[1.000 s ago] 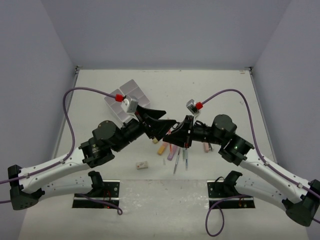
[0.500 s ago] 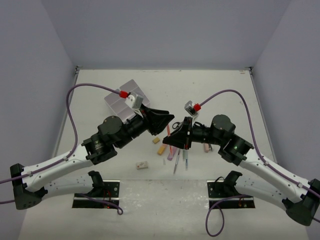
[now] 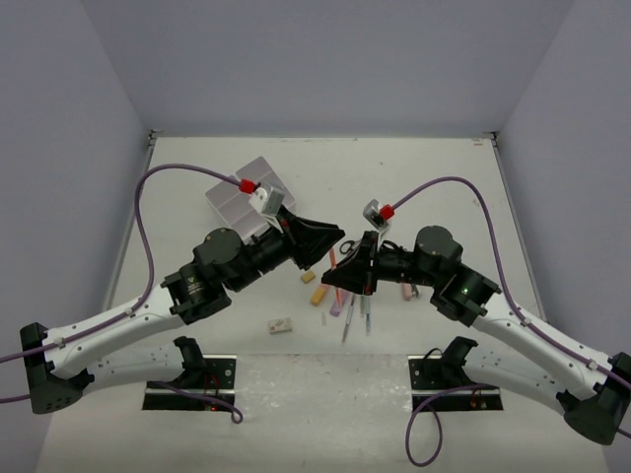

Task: Sort the stationery into containers
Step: Close the pen cap on the pen.

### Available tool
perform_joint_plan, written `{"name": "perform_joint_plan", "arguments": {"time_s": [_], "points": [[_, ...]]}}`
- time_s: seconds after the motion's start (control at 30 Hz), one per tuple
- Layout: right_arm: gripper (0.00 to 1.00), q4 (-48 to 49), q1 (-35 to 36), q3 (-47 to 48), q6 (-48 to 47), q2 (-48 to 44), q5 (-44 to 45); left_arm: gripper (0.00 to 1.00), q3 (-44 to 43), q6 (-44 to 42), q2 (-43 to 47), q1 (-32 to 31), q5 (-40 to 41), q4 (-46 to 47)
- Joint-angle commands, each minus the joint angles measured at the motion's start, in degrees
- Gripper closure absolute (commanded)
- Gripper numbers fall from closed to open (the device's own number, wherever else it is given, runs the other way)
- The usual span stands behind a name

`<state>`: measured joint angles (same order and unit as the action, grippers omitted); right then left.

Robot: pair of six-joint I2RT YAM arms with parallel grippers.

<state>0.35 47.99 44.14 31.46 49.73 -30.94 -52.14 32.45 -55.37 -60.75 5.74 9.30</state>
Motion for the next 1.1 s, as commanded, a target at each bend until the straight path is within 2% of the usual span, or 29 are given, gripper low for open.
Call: {"name": "perform_joint_plan", "arguments": {"time_s": [0.0,0.13,0.2,0.37,0.43,0.67,0.93,1.07], "points": [[1.0,0.4,0.3,3.2,-0.8,-1.2,1.0,0.71,0.9,0.6,0.1,0.4,-0.8,-0.3],[1.0,-0.2,0.3,3.6,-1.0,-1.6,1.1,0.67,1.0,0.7,-0.2,0.4,-1.0,-0.3],[1.0,-0.2,0.3,3.6,-1.2,-1.9,1.3,0.72,1.0,0.7,-0.3,0.4,-1.7,0.1],[1.0,-0.2,0.3,3.7,-1.4,-1.7,2.1,0.95,0.6,0.9,-0.8,0.4,-3.5,0.4],[1.0,-0.3,0.3,3.8,-1.4,-1.8,2.4,1.0,0.6,1.1,-1.0,0.4,-3.8,0.4],[1.0,-1.0,0.2,5.2,-1.5,-2.0,5.8,1.0,1.2,2.1,-1.5,0.4,-5.5,0.5],[1.0,-6.5,0.1,14.7,-4.2,-1.1,16.1,1.0,5.7,5.1,-2.2,0.4,-8.9,2.5],[1.0,-6.6,-0.2,18.0,-4.7,0.8,18.5,1.0,9.4,8.1,-2.5,0.1,-13.3,7.1]]}}
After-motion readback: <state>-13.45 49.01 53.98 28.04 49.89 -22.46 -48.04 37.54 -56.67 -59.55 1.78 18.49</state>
